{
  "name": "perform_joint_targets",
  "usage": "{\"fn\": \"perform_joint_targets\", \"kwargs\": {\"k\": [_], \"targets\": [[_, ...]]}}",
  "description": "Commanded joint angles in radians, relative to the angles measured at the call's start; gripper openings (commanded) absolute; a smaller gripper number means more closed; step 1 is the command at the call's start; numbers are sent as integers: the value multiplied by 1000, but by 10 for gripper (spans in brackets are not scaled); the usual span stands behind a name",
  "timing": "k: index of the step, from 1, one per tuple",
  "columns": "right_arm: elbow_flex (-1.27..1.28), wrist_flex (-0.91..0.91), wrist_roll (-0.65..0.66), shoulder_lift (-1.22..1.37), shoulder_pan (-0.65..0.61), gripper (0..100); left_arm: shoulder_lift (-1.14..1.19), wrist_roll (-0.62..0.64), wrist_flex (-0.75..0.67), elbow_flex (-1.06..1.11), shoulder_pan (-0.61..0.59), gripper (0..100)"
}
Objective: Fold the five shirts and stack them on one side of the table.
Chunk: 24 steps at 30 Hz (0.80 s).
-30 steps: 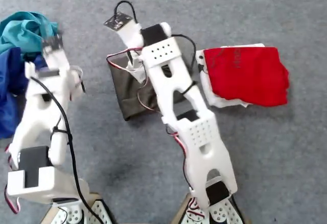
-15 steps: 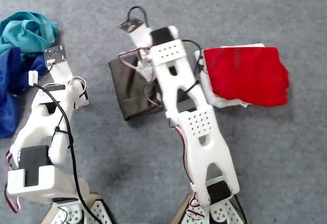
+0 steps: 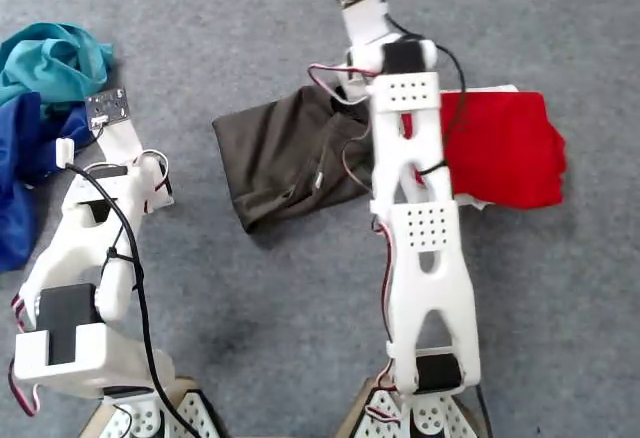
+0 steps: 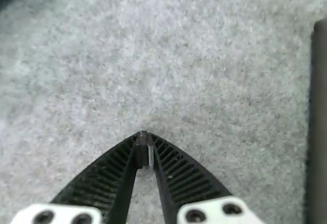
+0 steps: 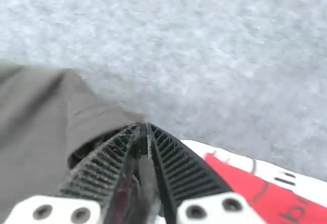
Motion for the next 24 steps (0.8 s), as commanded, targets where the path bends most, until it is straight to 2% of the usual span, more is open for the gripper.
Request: {"fn": "perform_joint_targets", "kwargs": {"k": [1,5,7,11,16,20,24], "targets": [[-48,3,6,-10,52,15,-8,0,2,-15,-8,29],[-35,-26,3,-4,94,15,-8,0,2,-15,-8,29],[-68,20,0,-15,77,15,-8,0,2,-15,-8,29],[-154,161,3,-35,-52,15,-8,0,2,-15,-8,29],[-142,218,0,-21,-189,15,-8,0,3,-13,-8,29],[-137,167,5,24,-219,15,-8,0,3,-13,-8,29],[-150,-5,5,143,-160,15,-8,0,3,-13,-8,29]]}}
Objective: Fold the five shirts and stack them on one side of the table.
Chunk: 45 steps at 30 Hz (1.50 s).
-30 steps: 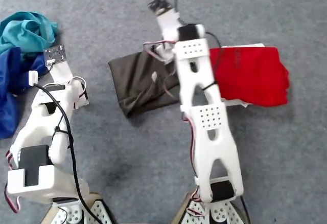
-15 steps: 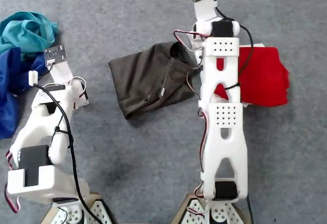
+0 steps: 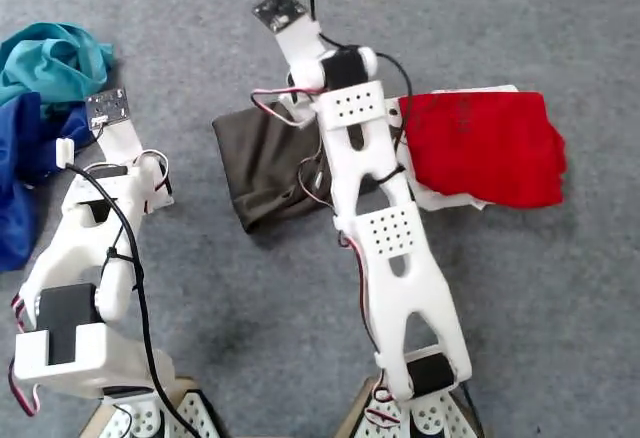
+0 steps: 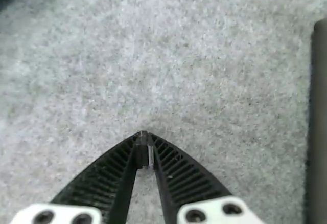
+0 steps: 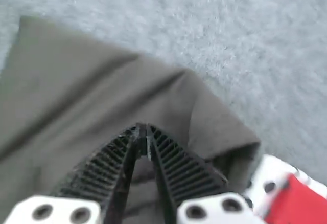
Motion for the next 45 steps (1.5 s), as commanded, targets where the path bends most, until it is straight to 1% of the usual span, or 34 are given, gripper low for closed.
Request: {"fn": "perform_joint_targets", "kwargs": {"k": [1,5,8,12,16,18,25,28,32,35,41,45], "targets": [[-48,-160,6,59,63,15,-8,0,3,-13,-8,29],[-48,-259,2,101,155,15,-8,0,2,-15,-8,29],[-48,-273,2,101,201,15,-8,0,0,-15,-8,29],[-48,-273,3,99,224,15,-8,0,-2,-15,-8,29],[-48,-253,2,85,219,15,-8,0,-2,-15,-8,29],[-48,-212,2,58,203,15,-8,0,-2,-15,-8,29],[-47,72,2,-105,109,15,-8,0,0,-15,-8,29],[-47,146,2,-127,63,15,-8,0,2,-15,-10,29],[-35,155,2,-122,15,15,-8,0,2,-15,-10,29],[-24,153,6,-88,6,15,-8,0,2,-15,-10,29],[-21,153,6,16,44,15,-8,0,2,-15,-10,29],[-12,158,6,39,83,15,-8,0,2,-13,-10,29]]}}
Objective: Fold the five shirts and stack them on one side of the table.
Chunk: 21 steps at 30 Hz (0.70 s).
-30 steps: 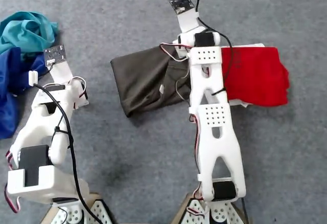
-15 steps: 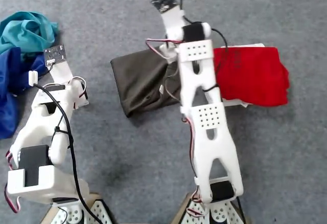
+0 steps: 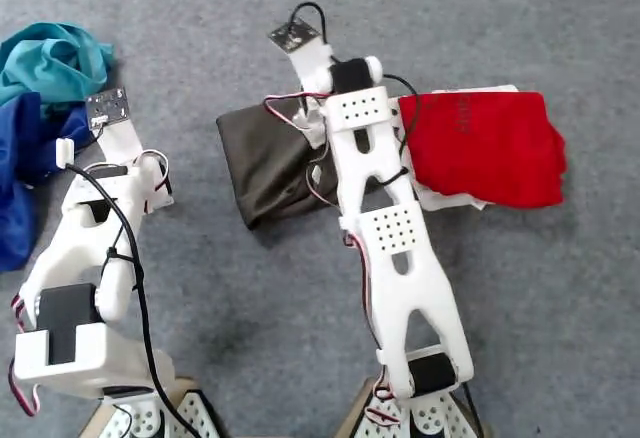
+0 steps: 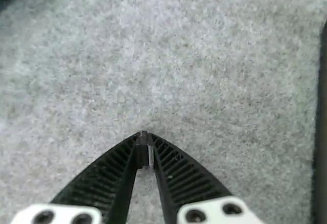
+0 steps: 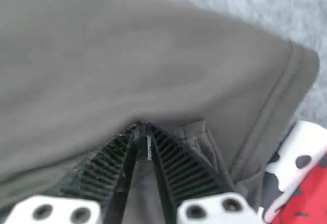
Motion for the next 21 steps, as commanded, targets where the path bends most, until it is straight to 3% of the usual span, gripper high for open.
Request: {"fn": "perform_joint_targets", "kwargs": {"k": [1,12,21], "targets": [[-12,11,5,-10,41,15,-8,0,2,-13,-10,29],[74,17,0,-130,110,15,-8,0,2,-13,-10,29],[731,12,6,-530,123,15,-8,0,-2,-15,-10,29]]}}
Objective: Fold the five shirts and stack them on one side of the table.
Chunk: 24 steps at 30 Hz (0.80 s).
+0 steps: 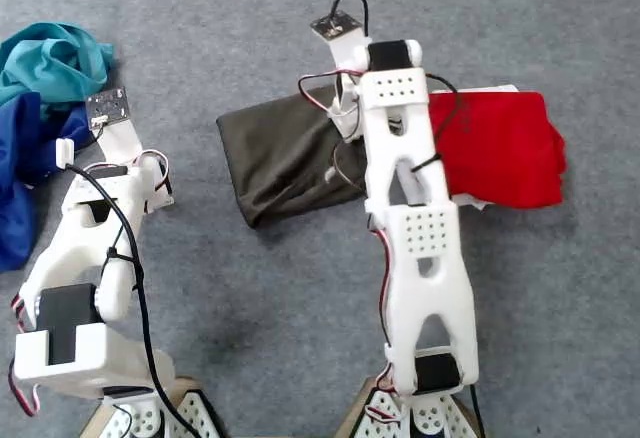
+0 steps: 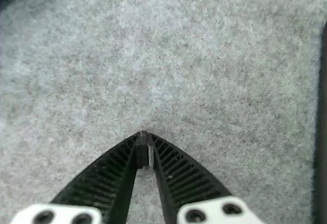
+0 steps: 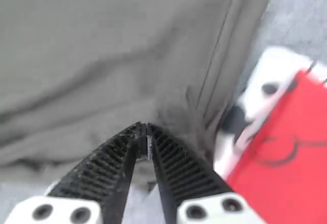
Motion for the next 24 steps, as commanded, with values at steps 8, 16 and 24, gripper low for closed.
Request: {"fn": "perform_joint_targets", "kwargs": {"k": [8,16,24], "targets": [[656,6,14,-475,196,15,-8,0,-2,-15,-10,29],[636,-146,57,-608,71,15,-8,0,0,-15,-10,29],[621,-562,57,-384,-68,15,-8,0,0,-15,-8,29]]}}
